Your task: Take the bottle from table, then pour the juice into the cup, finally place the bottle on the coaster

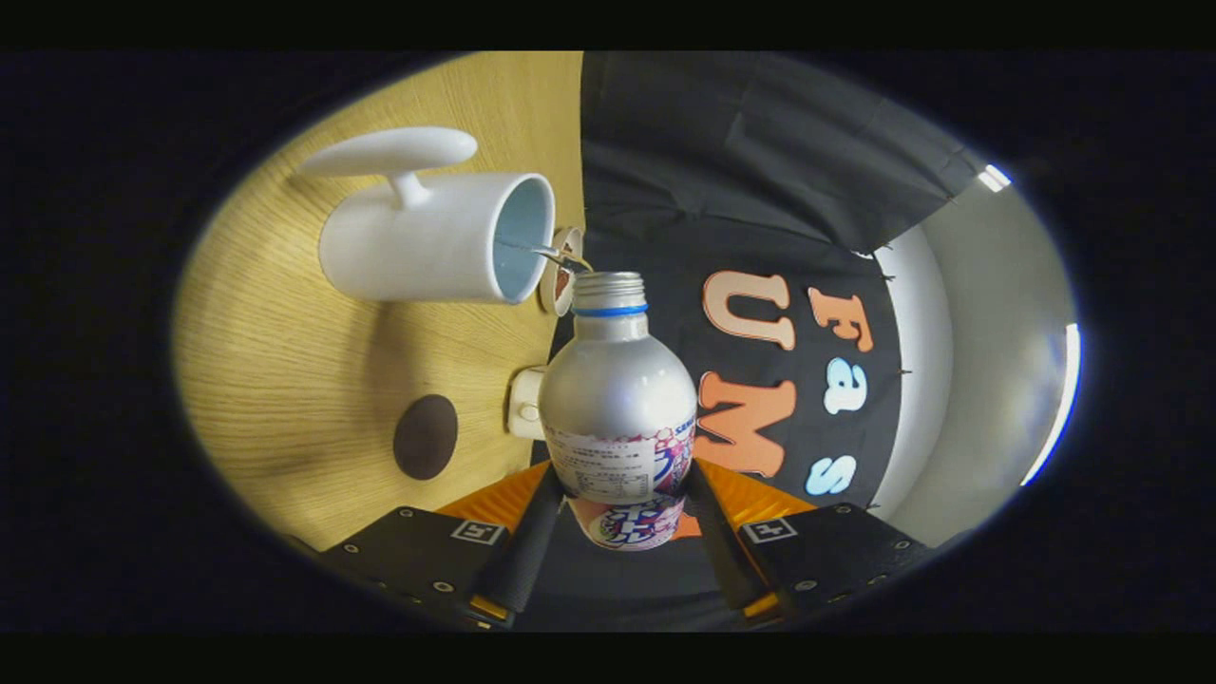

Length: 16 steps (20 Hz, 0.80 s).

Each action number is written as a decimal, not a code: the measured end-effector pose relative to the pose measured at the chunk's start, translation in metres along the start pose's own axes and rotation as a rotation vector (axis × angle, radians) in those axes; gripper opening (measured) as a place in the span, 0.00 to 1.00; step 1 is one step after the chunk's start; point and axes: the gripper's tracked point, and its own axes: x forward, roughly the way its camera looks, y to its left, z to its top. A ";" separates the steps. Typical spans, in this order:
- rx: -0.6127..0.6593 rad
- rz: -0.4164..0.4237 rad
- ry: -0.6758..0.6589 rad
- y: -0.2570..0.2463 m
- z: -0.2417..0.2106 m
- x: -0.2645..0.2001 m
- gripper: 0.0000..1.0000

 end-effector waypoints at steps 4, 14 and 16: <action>-0.007 0.002 -0.002 -0.001 0.000 0.000 0.75; -0.037 -0.009 -0.007 -0.006 0.001 0.003 0.75; -0.044 -0.010 -0.013 -0.006 0.001 0.002 0.75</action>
